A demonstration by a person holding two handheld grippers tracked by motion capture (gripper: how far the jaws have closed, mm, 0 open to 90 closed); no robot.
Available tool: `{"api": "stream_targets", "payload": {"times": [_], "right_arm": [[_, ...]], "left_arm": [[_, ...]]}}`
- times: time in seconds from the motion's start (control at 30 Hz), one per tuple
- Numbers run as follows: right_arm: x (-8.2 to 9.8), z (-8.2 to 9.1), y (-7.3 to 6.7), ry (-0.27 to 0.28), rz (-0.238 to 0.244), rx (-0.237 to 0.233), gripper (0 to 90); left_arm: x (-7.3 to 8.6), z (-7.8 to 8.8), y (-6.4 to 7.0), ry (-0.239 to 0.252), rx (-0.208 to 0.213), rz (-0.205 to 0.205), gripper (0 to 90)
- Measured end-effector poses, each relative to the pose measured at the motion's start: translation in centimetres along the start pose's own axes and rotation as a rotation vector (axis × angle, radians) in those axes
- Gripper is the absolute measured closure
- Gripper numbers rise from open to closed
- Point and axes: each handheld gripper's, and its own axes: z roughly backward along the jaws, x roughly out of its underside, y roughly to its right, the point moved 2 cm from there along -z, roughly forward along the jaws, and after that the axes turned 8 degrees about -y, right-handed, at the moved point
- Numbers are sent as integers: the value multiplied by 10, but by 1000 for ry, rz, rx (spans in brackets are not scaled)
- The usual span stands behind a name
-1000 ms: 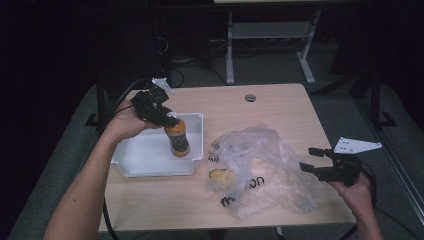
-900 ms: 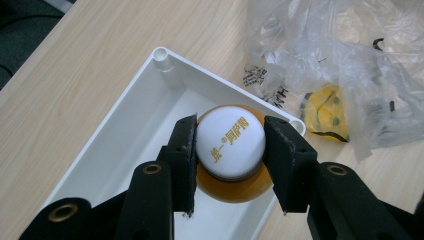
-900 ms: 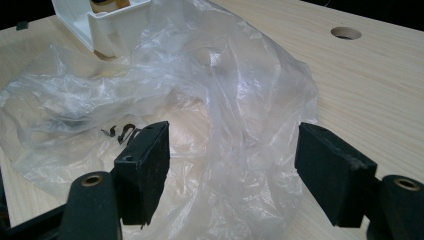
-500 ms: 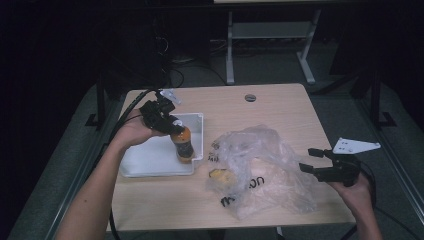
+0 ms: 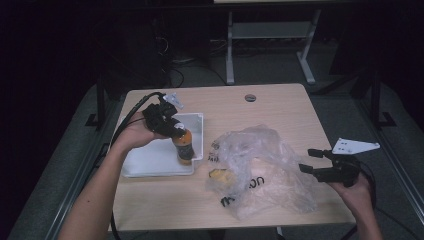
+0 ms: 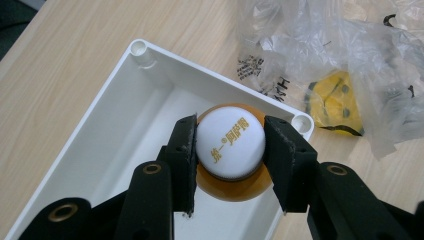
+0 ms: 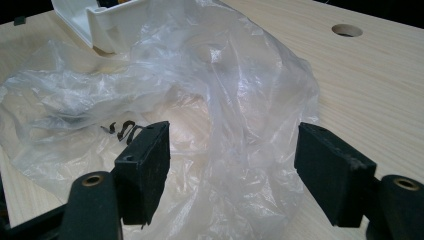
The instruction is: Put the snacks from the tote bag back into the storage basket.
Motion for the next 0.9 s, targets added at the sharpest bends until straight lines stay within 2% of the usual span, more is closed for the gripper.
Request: {"api": "stream_targets", "payload": {"times": [0.5, 0.9], "right_arm": [[0, 0, -1, -6, 8, -9, 325], [-1, -1, -3, -9, 12, -11, 325]], "left_arm": [[-2, -7, 5, -15, 10, -27, 590], [-3, -10, 7, -17, 16, -29, 589]]}}
